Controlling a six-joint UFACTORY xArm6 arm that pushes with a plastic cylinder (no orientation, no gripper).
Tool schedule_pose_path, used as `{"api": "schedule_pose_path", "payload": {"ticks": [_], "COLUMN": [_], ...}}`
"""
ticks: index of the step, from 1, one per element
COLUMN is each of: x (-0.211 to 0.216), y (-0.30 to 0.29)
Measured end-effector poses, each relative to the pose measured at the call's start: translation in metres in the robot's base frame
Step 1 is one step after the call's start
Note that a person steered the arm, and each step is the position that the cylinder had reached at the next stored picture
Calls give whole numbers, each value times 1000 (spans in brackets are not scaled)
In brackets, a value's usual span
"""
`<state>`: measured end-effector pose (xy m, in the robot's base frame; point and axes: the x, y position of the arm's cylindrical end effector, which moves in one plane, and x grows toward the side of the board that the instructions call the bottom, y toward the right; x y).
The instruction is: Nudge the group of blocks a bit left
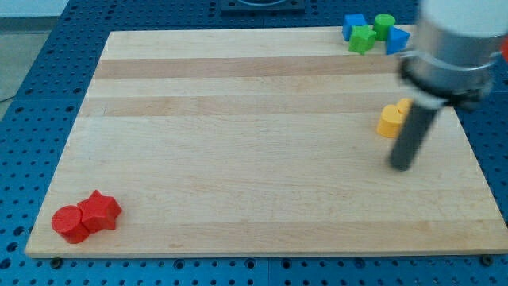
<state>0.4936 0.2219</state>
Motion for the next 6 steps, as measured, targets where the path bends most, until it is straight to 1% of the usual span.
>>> {"api": "schedule_pose_path", "payload": {"ticks": [1,2,3,4,5,6], "x": [-46,-54,-109,-218,-299,-302], "y": [116,123,123,115,113,113]}}
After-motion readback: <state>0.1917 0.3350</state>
